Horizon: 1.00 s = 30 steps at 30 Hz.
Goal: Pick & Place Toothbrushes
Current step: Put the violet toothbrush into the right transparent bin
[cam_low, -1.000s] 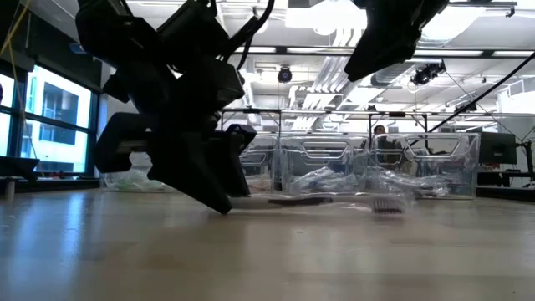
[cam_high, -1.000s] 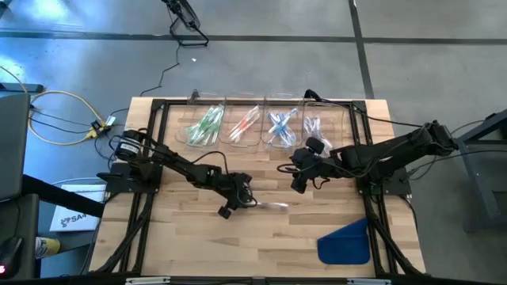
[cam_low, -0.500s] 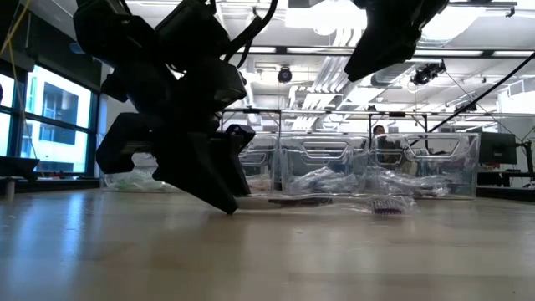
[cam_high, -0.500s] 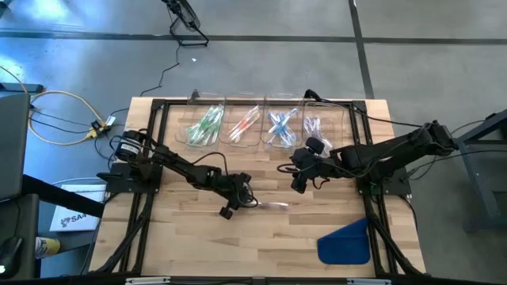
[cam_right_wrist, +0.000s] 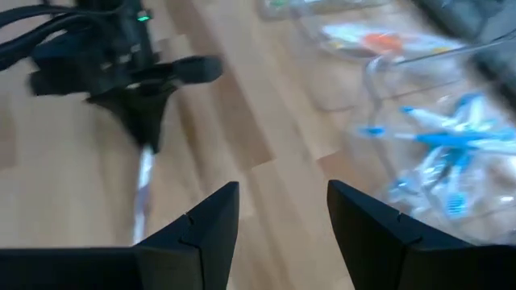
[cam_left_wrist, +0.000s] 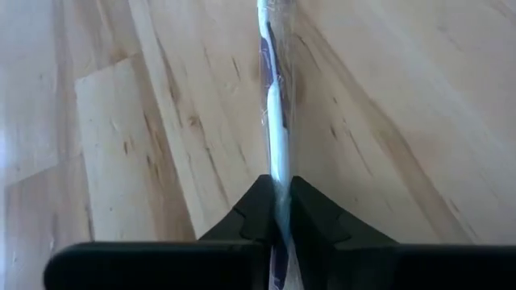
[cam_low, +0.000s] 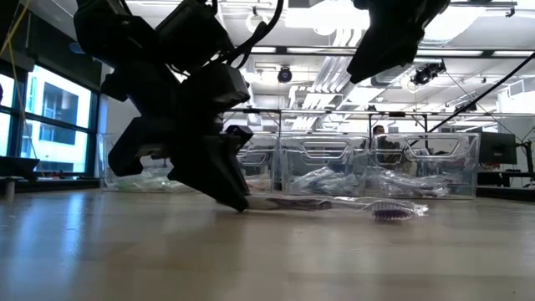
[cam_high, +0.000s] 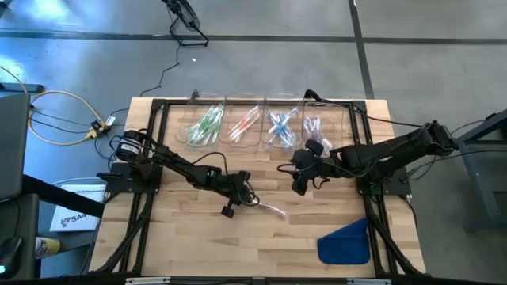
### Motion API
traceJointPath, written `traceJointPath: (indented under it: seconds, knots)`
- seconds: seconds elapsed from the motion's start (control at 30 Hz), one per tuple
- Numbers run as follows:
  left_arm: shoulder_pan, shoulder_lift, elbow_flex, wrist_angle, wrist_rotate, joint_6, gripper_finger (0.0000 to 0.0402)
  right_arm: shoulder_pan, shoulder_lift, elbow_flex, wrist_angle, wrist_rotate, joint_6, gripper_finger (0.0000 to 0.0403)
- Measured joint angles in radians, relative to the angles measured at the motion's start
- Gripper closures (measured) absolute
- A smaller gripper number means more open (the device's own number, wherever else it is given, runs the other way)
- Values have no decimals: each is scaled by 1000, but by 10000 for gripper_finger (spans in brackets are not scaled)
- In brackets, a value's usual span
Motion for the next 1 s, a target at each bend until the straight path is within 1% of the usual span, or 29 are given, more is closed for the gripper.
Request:
traceJointPath:
  seconds: [0.2, 0.33, 0.4, 0.5, 0.67, 0.77, 0.87, 0.93, 1.0]
  knots:
    - [24, -6, -1, 17, 7, 27, 387, 0, -8, 0, 2, -149, 3, 220]
    - [83, -58, 3, 9, 81, 31, 387, 0, -36, 0, 7, -261, 38, 220]
    - [117, -93, 15, 15, 111, 60, 387, 0, -62, 7, 7, -317, 50, 220]
    - [167, -152, 32, 9, 150, 110, 387, 8, -111, 22, 13, -374, 54, 220]
    - [242, -237, 69, -6, 235, 155, 387, 34, -217, 44, 18, -377, 40, 220]
    - [290, -299, 92, -43, 328, 161, 387, 51, -289, 45, 28, -376, 35, 220]
    - [334, -363, 110, -61, 400, 162, 387, 63, -365, 46, 31, -368, 10, 220]
    - [352, -397, 125, -49, 433, 162, 387, 69, -407, 47, 29, -343, -15, 220]
    - [362, -432, 133, -49, 447, 162, 387, 74, -425, 47, 22, -339, -37, 220]
